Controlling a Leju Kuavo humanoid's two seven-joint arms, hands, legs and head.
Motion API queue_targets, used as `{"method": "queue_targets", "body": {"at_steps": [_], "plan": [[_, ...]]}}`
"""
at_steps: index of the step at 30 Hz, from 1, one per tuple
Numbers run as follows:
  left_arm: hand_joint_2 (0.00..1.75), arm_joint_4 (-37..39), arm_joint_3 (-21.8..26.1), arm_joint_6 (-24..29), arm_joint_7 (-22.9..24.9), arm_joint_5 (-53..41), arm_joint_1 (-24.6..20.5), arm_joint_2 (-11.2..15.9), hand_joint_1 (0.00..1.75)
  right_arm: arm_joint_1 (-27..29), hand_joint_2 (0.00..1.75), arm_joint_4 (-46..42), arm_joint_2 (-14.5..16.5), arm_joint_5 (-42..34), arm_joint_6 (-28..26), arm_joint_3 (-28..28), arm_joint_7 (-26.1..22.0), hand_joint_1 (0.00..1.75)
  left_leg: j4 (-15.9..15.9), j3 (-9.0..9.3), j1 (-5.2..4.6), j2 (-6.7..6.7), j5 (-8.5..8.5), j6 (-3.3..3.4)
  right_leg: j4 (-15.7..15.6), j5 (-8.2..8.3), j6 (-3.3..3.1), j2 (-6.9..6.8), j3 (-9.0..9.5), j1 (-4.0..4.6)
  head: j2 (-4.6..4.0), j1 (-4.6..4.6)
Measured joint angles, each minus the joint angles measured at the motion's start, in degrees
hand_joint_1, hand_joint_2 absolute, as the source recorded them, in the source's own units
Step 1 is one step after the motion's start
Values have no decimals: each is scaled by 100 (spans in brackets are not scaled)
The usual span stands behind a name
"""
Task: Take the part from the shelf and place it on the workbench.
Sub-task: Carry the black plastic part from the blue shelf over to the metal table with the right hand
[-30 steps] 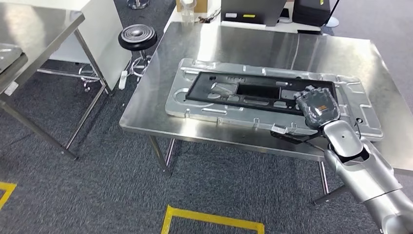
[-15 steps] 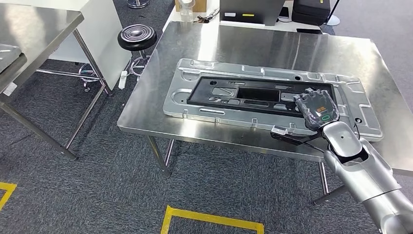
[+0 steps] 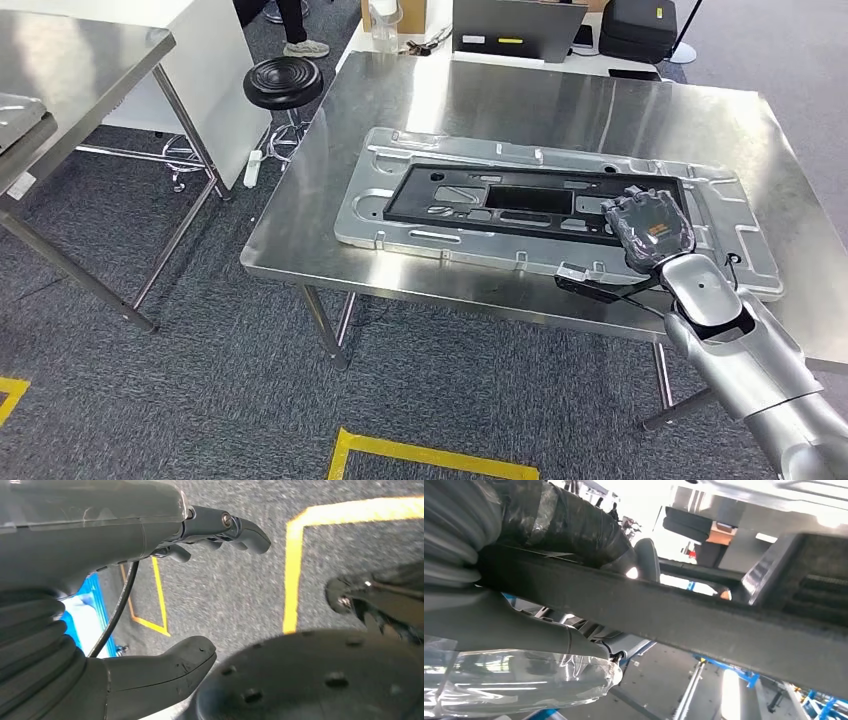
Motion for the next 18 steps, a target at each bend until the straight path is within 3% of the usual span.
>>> {"method": "queue_targets", "body": {"at_steps": [1, 3, 5, 6, 7, 9, 10, 11, 12, 15, 16, 18], "plan": [[175, -9, 0, 2, -2, 0, -3, 4, 0, 16, 175, 4, 7, -4, -5, 0, 4, 175, 62, -17, -13, -2, -62, -52, -86, -28, -59, 11, 39, 3, 0, 2], [175, -20, 0, 6, -6, 0, -9, 1, 0, 53, 175, 7, 12, -11, -13, 0, 5, 175, 90, -9, -28, 1, -128, -108, -23, -129, -256, 58, 18, 29, 1, -6], [175, -20, 1, 6, -8, 0, -8, 2, 0, 81, 175, -1, 9, -11, -15, -1, 3, 175, 155, 3, 1, -9, -200, -133, 10, -179, -372, 70, 36, 47, 0, -17], [175, -20, 2, 7, -8, 0, -7, 2, 0, 84, 175, -5, 3, -10, -17, -3, 3, 175, 336, -71, 8, -20, -303, -132, 13, -199, -418, 77, 59, 64, 0, -20], [175, -20, 2, 9, -8, 0, -6, 1, 0, 90, 175, -10, -1, -11, -19, -4, 5, 175, 648, -224, 4, -36, -455, -122, 9, -219, -459, 79, 85, 84, -1, -22], [175, -20, 3, 12, -8, 0, -3, 1, 0, 99, 175, -11, 2, -12, -19, -5, 7, 175, 1493, -719, -40, -56, -773, -71, 8, -262, -522, 80, 129, 141, -1, -22], [175, -20, 3, 13, -8, 0, -1, 0, 0, 107, 175, -11, 4, -13, -19, -5, 6, 175, 1812, -943, -66, -60, -828, -36, 8, -283, -547, 86, 152, 174, -1, -22], [175, -20, 3, 13, -8, 0, 3, 0, 0, 117, 175, -11, 5, -12, -18, -5, 4, 175, 1938, -1080, -94, -63, -765, 11, 8, -307, -567, 95, 184, 209, -1, -21], [175, -20, 3, 13, -8, 0, 9, 0, 0, 126, 175, -11, 6, -11, -17, -5, 2, 175, 1822, -1104, -131, -69, -573, 77, 8, -334, -580, 109, 223, 242, -1, -21], [175, -27, 14, 17, -8, 0, 30, 11, 0, 136, 175, -9, 18, -11, -19, -5, 4, 175, 776, -800, -262, -135, 169, 352, 2, -416, -584, 151, 336, 309, -1, -18], [175, -30, 21, 19, -9, 0, 30, 15, 0, 132, 175, -8, 28, -11, -20, -4, 5, 175, 525, -709, -284, -156, 274, 372, 4, -435, -574, 161, 345, 319, -1, -15], [175, -34, 31, 16, -10, 0, 21, 8, 0, 135, 175, -7, 45, -10, -21, -4, 3, 175, 355, -638, -297, -172, 287, 234, 1, -450, -550, 174, 340, 312, -1, -9]]}}
